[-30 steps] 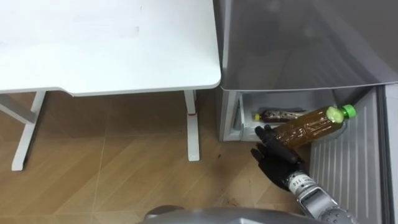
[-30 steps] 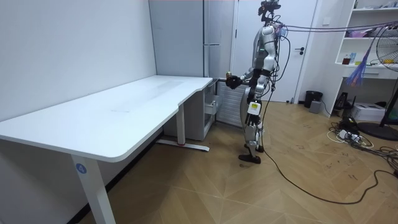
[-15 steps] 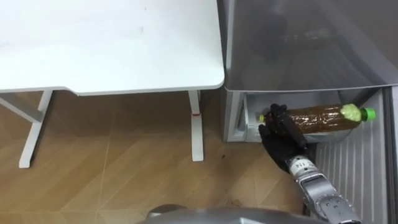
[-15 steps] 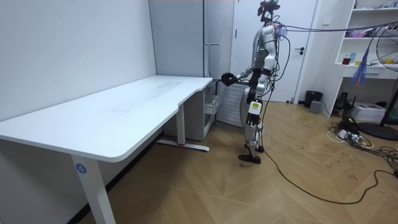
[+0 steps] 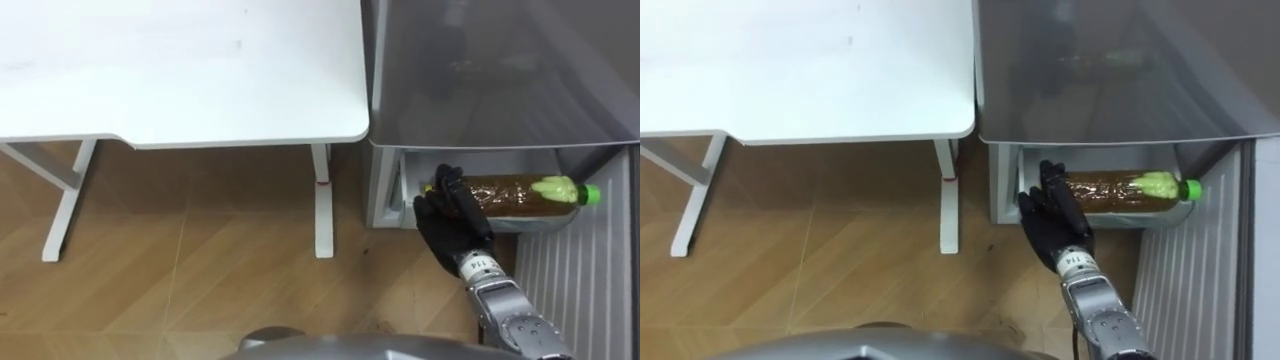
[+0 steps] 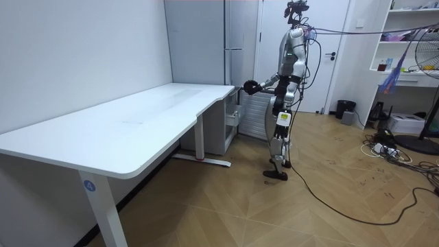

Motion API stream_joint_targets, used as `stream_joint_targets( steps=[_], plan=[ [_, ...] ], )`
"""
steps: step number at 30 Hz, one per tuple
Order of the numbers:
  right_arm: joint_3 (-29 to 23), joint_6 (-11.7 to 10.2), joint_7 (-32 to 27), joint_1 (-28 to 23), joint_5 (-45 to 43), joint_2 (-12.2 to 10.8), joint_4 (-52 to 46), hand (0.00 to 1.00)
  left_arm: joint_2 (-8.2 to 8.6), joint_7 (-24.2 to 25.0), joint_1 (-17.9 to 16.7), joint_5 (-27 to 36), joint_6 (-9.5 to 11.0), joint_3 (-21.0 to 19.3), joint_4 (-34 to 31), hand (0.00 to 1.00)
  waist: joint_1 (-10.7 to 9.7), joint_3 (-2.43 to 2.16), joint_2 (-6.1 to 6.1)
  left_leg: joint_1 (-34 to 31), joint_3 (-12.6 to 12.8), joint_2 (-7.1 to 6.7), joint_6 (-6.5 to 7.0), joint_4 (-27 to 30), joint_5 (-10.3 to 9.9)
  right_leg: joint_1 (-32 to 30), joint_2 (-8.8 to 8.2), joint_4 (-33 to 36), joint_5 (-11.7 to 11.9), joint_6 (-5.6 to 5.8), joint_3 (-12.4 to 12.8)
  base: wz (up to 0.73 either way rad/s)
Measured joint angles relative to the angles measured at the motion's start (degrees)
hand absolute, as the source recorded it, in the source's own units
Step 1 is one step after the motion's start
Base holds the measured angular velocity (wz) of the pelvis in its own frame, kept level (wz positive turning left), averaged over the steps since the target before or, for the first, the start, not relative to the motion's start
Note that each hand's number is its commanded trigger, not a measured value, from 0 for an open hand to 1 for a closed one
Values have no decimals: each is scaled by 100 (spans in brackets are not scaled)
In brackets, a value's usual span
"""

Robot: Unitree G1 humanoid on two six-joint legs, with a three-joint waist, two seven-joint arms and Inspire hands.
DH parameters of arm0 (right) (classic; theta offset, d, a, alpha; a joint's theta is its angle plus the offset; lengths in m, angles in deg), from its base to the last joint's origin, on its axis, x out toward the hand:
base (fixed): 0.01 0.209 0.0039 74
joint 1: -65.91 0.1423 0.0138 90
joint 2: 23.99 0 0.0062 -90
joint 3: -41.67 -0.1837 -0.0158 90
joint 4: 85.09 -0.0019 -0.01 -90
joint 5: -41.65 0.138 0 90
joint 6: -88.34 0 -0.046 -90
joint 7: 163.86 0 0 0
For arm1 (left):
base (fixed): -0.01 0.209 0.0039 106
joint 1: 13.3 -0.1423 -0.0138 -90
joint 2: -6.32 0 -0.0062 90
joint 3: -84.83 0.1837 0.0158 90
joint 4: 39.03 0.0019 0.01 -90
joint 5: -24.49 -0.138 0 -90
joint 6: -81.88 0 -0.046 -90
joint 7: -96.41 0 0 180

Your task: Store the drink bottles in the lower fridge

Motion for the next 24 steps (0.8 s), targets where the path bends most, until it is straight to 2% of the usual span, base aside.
stream_joint_targets(
  steps=[9,14,19,24],
  plan=[
    [-4,1,6,113,-8,11,305,100,9,-4,-1,3,-1,-8,9,0,-7,2,-38,27,-244,-81,6,14,4,122,-44,-11,-46,32,-149,11],
    [1,2,33,367,-66,8,970,100,9,-52,-24,58,11,-1,26,0,2,28,-50,119,-276,-94,4,18,2,263,-44,-7,-83,37,-152,11],
    [-18,3,66,373,-130,51,1224,100,5,-39,-152,59,29,-6,152,0,1,29,-34,173,-277,-93,1,44,0,317,-48,3,-113,18,-200,2],
    [-300,3,67,374,-141,103,1531,100,-13,-6,-215,13,20,-12,286,0,6,31,21,158,-284,-109,3,84,-2,327,-87,23,-168,38,-302,12]
  ],
)
